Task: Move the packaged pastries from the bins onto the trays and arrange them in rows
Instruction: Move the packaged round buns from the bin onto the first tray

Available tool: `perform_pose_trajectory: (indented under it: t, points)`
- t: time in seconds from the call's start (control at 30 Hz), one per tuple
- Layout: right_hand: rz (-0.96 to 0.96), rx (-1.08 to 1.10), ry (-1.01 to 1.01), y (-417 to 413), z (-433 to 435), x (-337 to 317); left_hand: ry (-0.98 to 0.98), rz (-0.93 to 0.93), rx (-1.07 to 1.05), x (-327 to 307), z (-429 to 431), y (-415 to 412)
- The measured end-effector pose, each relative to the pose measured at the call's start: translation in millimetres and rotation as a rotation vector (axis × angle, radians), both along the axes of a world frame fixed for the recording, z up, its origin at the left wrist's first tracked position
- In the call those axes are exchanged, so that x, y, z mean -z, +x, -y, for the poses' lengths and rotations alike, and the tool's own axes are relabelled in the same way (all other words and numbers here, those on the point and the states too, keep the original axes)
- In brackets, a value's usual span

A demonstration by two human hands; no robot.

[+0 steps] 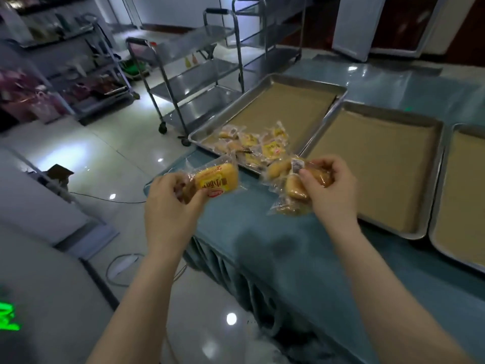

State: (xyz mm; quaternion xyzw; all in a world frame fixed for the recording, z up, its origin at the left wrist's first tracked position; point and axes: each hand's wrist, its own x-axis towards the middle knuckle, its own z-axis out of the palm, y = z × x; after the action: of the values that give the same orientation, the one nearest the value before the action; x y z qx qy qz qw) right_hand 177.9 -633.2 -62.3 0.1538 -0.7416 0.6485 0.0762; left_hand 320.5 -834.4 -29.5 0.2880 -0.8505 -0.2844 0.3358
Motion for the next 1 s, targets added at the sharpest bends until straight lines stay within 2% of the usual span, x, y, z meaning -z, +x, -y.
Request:
perform_pose_trajectory:
  t: [0.13,0.3,0.47,0.6,0.83,0.9,0.93,1.0]
  points:
    - [0.136,0.033,-0.027,-26.6,65.5,38.8,0.049,0.064,0.020,18.1,63.7,-25.5]
    - [0.271,0.154,-0.079,-59.1,132.2,52.7,0.058,0.136,0.057,20.4,132.6,-45.2]
    - [0.235,0.198,-0.071,-85.7,175.8,45.6,0.276,0.077,0.050,27.7,184.7,-79.7]
    - [0.208,0.261,-0.054,-105.5,195.8,43.5,0.406,0.068,0.129,40.5,214.0,-129.2]
    - [0.153,0.524,-0.013,-137.4,226.0,37.0,0.449,0.134,0.370,49.9,259.9,-211.0]
    - [0.152,0.556,0.071,-145.9,238.5,45.9,0.450,0.152,0.430,53.9,272.9,-235.8]
    - [0.167,0.544,0.182,-148.0,243.7,54.7,0.445,0.165,0.462,56.5,276.8,-247.7]
    - [0.242,0.429,0.543,-145.8,252.0,79.3,0.432,0.185,0.514,63.6,279.8,-269.8]
